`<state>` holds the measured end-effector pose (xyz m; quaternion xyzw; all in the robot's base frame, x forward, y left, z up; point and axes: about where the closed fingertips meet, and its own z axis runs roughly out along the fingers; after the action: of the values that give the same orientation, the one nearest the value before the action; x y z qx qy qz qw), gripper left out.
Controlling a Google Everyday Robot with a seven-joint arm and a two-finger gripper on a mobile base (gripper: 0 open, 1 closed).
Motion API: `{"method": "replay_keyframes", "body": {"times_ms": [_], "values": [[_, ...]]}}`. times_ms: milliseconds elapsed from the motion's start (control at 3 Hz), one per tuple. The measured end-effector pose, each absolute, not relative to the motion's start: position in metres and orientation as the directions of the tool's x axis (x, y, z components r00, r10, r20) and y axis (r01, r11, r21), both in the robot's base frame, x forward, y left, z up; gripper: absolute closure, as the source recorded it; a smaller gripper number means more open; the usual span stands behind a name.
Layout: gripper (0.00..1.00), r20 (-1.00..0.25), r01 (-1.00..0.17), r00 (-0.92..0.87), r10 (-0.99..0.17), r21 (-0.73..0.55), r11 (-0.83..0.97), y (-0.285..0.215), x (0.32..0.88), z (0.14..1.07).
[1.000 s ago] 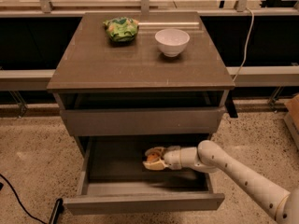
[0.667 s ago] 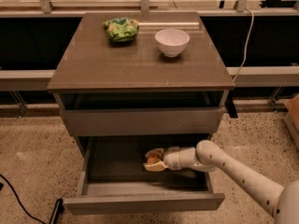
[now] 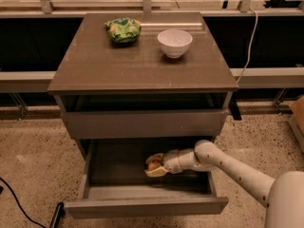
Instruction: Place orange into middle drawer
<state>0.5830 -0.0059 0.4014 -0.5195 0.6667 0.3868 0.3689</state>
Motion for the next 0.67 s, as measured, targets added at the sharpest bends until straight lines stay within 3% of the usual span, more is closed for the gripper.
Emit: {"method": "replay_keyframes", "body": {"times_ms": [333,667], "values": [[1.00,-0.888,-0.986,-0.149,-0.435,0.102,0.128,-0.0025,0.5798,0.3933],[0.82,-0.889,-0.986,-0.150,-0.433,0.105,0.125,0.0000,0.5789,0.3929]]}}
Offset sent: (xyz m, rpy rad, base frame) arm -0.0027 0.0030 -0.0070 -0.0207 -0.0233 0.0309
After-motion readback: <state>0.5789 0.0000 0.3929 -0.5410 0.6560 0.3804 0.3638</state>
